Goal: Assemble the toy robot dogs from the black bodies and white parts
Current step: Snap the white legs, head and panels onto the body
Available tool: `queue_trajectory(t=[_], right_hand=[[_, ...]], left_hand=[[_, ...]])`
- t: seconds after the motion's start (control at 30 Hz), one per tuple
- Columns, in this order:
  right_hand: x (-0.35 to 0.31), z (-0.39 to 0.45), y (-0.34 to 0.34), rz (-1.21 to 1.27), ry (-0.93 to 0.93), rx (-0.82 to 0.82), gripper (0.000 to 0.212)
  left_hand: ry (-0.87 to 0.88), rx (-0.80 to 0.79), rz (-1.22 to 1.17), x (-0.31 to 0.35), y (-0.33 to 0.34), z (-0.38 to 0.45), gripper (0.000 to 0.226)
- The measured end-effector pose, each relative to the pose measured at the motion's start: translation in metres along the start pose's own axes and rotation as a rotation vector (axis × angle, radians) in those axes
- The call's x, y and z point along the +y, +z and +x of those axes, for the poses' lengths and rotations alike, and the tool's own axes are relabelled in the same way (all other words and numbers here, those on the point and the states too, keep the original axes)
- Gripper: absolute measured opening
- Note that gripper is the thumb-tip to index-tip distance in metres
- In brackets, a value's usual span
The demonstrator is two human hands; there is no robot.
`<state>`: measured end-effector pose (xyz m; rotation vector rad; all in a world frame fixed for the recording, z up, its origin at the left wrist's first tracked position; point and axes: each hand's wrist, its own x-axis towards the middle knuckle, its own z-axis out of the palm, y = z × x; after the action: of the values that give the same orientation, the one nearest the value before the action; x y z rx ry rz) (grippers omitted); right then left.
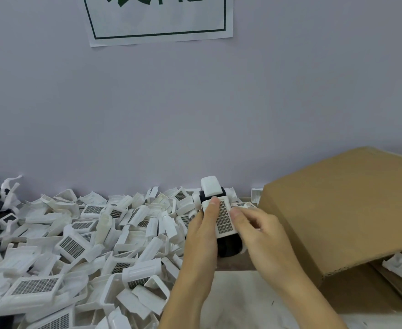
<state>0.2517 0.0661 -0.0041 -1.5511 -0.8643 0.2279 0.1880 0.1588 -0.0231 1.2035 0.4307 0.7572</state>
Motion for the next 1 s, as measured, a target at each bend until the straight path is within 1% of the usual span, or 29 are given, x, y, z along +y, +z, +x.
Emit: queue_trajectory(t=[0.13,0.23,0.3,0.4,0.53,0.63,0.73,0.87,1.0], right_hand=[[-0.007,-0.001,-0.003,0.272,0.186,-0.135,0.044],[-0.008,-0.002,-0.001,0.312,0.211,-0.162,0.045],[-0.006,0.000,0.000,0.318,0.219,-0.130,0.043],[-0.003,0.000,0.004,0.357,0.201,-0.075,0.039],[0.000,-0.001,0.011,0.340,0.165,-0.029,0.040],[-0.001,-0.001,0.011,0.298,0.160,0.008,0.040],[0.000,-0.001,0.009,0.298,0.193,0.028,0.042],[0.000,-0.001,0.011,0.326,0.218,0.045,0.040],[0.003,0.000,0.012,0.325,0.201,0.110,0.035]], left_hand=[[0.040,-0.062,0.049,0.002,0.000,-0.002,0.040],[0.089,-0.143,0.121,0.002,-0.001,-0.007,0.041],[0.101,-0.156,0.121,0.003,0.000,-0.008,0.042],[0.064,-0.150,0.072,0.004,0.002,-0.008,0.045],[0.087,-0.071,0.064,0.002,0.011,-0.009,0.047],[0.116,0.006,0.082,0.000,0.017,-0.011,0.056],[0.090,0.061,0.088,0.001,0.014,-0.009,0.064],[0.109,0.064,0.146,0.002,0.009,-0.005,0.061],[0.171,0.052,0.190,0.004,0.009,-0.004,0.057]])
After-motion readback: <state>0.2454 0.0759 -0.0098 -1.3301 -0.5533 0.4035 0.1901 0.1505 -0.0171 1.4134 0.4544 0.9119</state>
